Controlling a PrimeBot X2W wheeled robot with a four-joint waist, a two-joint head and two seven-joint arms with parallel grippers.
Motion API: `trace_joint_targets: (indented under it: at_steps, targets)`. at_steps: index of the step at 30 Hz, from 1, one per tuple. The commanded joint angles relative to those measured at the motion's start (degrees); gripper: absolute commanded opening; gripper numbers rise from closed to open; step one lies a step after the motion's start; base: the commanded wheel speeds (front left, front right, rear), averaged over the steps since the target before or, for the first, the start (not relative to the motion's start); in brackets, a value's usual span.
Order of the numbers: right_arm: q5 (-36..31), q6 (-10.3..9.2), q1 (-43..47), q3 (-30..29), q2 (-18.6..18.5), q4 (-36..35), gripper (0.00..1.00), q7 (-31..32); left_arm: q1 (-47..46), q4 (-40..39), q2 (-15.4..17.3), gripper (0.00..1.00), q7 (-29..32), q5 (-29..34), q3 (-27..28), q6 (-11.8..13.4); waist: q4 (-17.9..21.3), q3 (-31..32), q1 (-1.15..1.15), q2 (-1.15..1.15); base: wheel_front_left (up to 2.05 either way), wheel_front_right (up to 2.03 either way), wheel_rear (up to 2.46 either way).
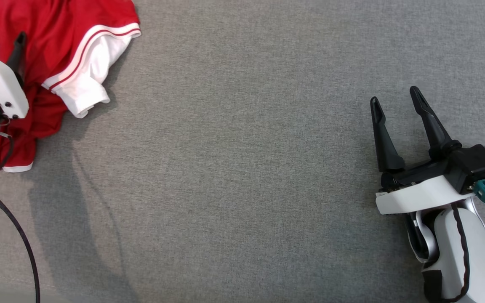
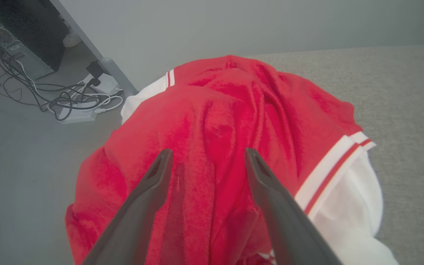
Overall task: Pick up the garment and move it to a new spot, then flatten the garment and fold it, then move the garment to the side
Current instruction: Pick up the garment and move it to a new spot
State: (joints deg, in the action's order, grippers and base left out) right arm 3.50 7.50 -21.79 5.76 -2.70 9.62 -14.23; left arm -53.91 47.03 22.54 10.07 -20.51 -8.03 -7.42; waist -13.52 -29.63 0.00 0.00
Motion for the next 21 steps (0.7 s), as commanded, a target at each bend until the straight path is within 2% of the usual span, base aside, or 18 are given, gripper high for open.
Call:
trace_joint_targets:
  at_steps: [1,6,7,8,9,15,21]
  targets:
    - [0.0,-0.02,-0.6,-0.2,-0.4,-0.2,1.0,-0.4,-1.5,0.9,0.6,1.0,0.3,-0.2,-0.1,0.0,0.6,-0.5,0.0,0.0,0.0,0.0,0.0]
    - [0.0,-0.02,-0.6,-0.3,-0.4,-0.1,1.0,-0.4,-4.5,6.1,1.3,1.0,1.3,-1.2,-0.5,0.0,1.2,-1.1,0.0,0.0,0.0,0.0,0.0]
    - [0.0,-0.02,-0.6,-0.3,-0.4,0.0,1.0,-0.4,-4.9,7.2,1.3,0.9,1.7,-1.5,-0.4,0.0,1.3,-1.1,0.0,0.0,0.0,0.0,0.0]
    - [0.0,-0.02,-0.5,-0.3,-0.4,0.0,1.0,-0.5,-5.4,8.1,1.4,0.23,1.7,-1.6,-0.4,0.0,1.4,-1.2,0.0,0.0,0.0,0.0,0.0]
    - [0.0,-0.02,-0.6,-0.4,-0.4,0.1,1.0,-0.5,-5.9,8.9,1.5,0.0,1.5,-1.9,-0.3,0.0,1.5,-1.2,0.0,0.0,0.0,0.0,0.0]
    - [0.2,-0.02,-0.7,-0.7,-0.4,0.4,1.0,-0.7,-7.0,12.2,1.5,0.0,-0.2,-3.6,-0.3,-0.1,1.3,-0.9,0.0,0.0,0.0,0.0,0.0]
    - [0.6,-0.02,-0.2,-0.3,-0.4,1.2,1.0,-1.0,-7.8,12.1,1.5,0.0,-8.1,-5.2,0.4,-0.1,0.5,0.8,0.0,0.0,0.0,0.0,0.0]
